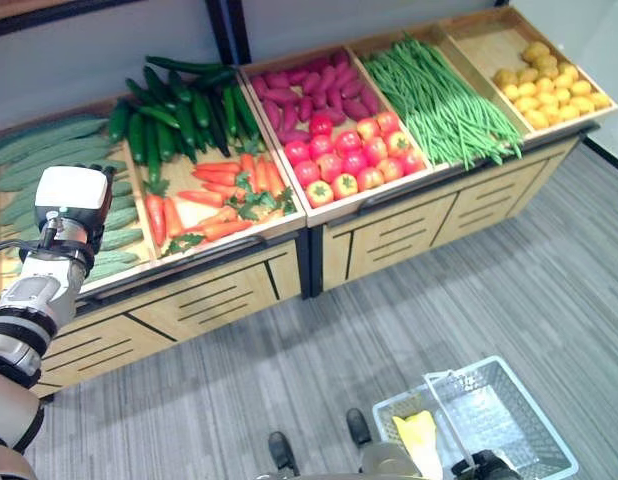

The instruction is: Get the vegetables into the basket

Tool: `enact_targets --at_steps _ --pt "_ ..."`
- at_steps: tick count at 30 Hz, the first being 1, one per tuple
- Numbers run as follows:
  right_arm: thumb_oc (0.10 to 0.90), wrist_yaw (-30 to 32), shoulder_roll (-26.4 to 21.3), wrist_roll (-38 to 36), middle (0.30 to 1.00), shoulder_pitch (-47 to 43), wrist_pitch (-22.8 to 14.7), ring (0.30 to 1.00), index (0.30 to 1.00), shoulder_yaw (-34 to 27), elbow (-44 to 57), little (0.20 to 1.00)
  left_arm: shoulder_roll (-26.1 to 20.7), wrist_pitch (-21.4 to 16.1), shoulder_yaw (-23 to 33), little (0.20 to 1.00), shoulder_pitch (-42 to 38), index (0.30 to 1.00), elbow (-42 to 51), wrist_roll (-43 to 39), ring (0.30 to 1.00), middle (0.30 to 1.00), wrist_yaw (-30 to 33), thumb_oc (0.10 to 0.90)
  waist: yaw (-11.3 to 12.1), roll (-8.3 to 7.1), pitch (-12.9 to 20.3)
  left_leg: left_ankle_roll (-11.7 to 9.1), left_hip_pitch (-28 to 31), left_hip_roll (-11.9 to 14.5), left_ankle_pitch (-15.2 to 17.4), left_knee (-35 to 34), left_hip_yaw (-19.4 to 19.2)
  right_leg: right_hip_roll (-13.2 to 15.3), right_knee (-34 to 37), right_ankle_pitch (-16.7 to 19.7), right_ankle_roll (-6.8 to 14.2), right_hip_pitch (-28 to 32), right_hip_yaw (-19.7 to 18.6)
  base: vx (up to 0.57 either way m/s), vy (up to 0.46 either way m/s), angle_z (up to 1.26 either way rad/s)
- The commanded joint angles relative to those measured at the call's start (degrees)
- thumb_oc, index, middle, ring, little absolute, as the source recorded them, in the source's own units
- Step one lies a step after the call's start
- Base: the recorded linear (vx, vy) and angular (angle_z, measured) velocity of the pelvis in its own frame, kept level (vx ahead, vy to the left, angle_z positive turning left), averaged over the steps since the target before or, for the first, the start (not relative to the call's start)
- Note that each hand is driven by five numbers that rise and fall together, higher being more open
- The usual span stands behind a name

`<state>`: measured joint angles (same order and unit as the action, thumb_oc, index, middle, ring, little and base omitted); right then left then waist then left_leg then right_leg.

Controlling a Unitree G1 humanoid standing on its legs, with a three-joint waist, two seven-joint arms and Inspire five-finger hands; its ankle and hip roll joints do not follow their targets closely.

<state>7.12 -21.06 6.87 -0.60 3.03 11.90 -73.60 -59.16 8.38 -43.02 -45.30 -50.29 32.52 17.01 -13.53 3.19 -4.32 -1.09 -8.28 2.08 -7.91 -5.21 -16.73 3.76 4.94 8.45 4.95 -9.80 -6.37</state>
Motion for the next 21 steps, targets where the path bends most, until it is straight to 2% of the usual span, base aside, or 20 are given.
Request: enact_targets --at_steps 1,10,21 --pt "0.400 1.00 -2.87 -0.76 0.300 -1.86 -0.25 0.300 0.300 2.97 -0.76 0.300 -3.78 2.95 3.76 1.000 -14.42 1.000 -4.24 0.84 1.000 1.000 3.01 0.900 -0.25 1.51 -2.82 -4.50 1.22 1.63 2.93 0.21 2.36 3.23 -1.60 -0.70 6.23 -1.96 0.71 -0.04 0.026 -0.34" --pt "0.400 2.10 -2.66 -3.71 0.300 -5.35 -1.04 0.300 0.300 5.77 2.86 0.300 -2.46 3.54 -0.78 1.000 -24.63 1.000 -16.06 -3.61 1.000 1.000 2.69 0.900 -1.35 1.99 -6.33 -5.13 -6.57 1.53 1.00 0.21 0.55 3.03 -1.32 2.23 6.44 -10.62 -1.37 -0.05 0.023 -0.16" --pt "0.400 3.23 -2.87 -6.36 0.300 -6.79 -0.39 0.300 0.300 5.83 3.56 0.300 -0.44 3.70 -2.00 1.000 -28.13 1.000 -20.16 -6.28 1.000 1.000 0.76 0.900 -1.38 2.38 -8.64 -5.35 -11.60 1.18 0.42 0.21 -0.45 2.70 -0.92 3.57 6.63 -15.95 -2.47 -0.02 0.007 -0.08"
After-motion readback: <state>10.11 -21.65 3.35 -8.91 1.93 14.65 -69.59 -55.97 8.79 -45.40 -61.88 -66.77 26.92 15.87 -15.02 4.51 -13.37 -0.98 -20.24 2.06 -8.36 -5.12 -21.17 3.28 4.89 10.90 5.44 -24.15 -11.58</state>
